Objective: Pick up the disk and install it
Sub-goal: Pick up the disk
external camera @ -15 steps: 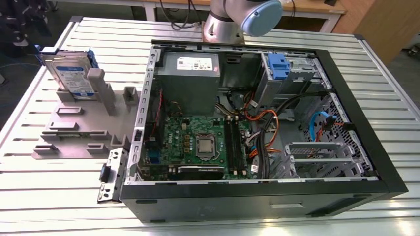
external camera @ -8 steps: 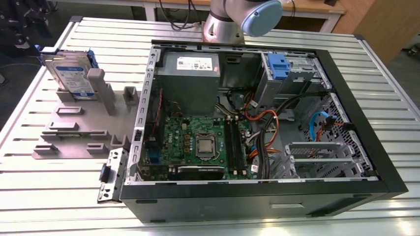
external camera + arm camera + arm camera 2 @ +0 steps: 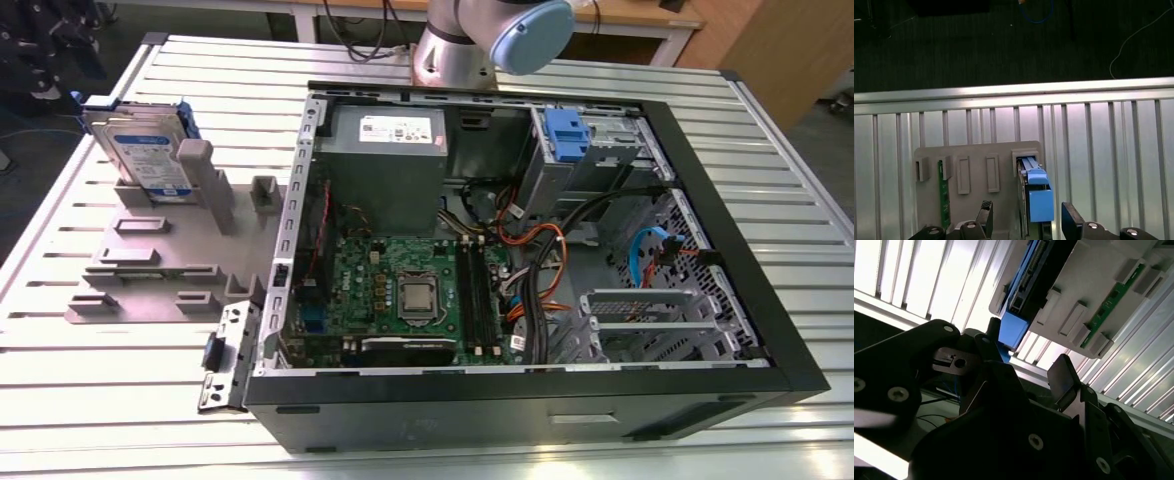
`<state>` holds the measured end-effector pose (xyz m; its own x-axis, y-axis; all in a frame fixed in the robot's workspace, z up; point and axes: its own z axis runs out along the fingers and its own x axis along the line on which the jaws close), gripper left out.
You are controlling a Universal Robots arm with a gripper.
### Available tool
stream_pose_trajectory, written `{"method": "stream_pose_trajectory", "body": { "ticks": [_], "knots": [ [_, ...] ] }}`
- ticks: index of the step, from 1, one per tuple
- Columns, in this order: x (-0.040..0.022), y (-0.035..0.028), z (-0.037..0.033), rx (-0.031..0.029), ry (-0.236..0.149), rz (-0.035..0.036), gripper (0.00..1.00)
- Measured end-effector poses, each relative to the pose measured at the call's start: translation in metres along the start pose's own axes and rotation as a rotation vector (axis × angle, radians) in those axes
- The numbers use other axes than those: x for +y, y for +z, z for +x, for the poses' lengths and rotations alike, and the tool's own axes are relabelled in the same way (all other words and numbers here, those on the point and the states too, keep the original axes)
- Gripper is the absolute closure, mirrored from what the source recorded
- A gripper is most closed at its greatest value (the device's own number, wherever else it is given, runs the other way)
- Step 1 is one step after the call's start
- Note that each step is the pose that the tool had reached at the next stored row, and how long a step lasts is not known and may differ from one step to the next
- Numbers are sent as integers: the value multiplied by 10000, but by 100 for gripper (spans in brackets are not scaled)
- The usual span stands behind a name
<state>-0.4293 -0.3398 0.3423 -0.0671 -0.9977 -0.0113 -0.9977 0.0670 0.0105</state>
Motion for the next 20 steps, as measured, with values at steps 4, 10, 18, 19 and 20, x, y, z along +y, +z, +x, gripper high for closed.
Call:
{"method": "stream_pose_trajectory", "body": {
  "ticks": [4,10,18,19,20],
  "knots": [
    [0,21,-23,0,0,0,35],
    [-1,76,-65,1,-1,0,35],
    [-1,154,-68,0,0,0,44],
    [-1,161,-68,0,0,0,44],
    [-1,173,-68,-9,0,-1,44]
  ]
}}
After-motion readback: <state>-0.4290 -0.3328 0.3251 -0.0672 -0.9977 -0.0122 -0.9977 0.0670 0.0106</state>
